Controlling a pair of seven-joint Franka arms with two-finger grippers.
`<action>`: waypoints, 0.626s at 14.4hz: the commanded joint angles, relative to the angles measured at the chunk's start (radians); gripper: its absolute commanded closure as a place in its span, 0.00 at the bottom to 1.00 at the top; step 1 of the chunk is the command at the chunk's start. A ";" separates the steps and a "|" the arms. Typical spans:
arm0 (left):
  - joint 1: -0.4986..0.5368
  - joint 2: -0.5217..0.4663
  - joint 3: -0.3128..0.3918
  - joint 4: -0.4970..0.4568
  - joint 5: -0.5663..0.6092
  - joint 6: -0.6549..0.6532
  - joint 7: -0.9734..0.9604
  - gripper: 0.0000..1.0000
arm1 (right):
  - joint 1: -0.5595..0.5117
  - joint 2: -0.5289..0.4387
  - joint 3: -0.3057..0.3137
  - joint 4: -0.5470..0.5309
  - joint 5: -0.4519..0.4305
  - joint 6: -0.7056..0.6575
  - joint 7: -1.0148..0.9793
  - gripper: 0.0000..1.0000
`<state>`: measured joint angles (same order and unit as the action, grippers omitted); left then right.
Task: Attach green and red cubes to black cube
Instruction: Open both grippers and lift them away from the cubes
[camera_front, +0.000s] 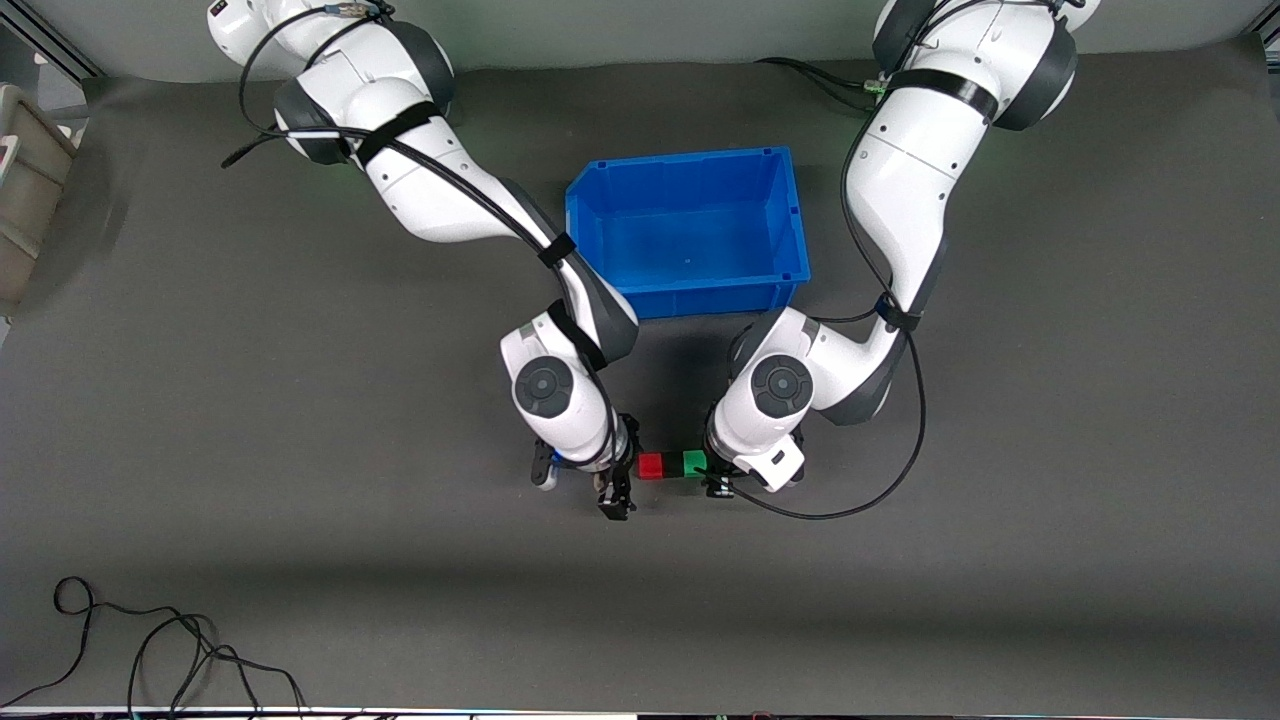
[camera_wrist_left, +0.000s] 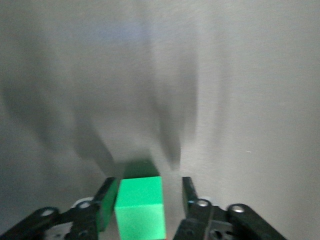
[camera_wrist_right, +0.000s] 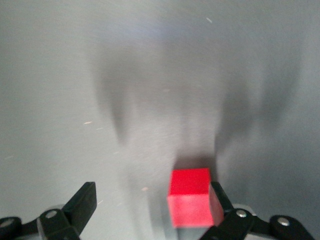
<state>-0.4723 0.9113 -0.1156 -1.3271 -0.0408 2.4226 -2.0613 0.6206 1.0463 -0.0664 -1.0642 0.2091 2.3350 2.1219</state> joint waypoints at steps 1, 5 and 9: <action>0.036 -0.086 0.007 -0.009 0.025 -0.049 0.067 0.00 | -0.021 -0.122 0.003 -0.014 -0.005 -0.156 -0.176 0.01; 0.119 -0.242 -0.001 -0.023 -0.022 -0.270 0.368 0.00 | -0.070 -0.325 -0.006 -0.062 -0.005 -0.414 -0.503 0.01; 0.269 -0.434 -0.001 -0.069 -0.077 -0.601 0.971 0.00 | -0.179 -0.553 -0.007 -0.066 -0.007 -0.786 -0.917 0.01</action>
<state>-0.2766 0.5929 -0.1097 -1.3142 -0.0860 1.9323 -1.3842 0.4868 0.6382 -0.0785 -1.0541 0.2090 1.6799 1.3930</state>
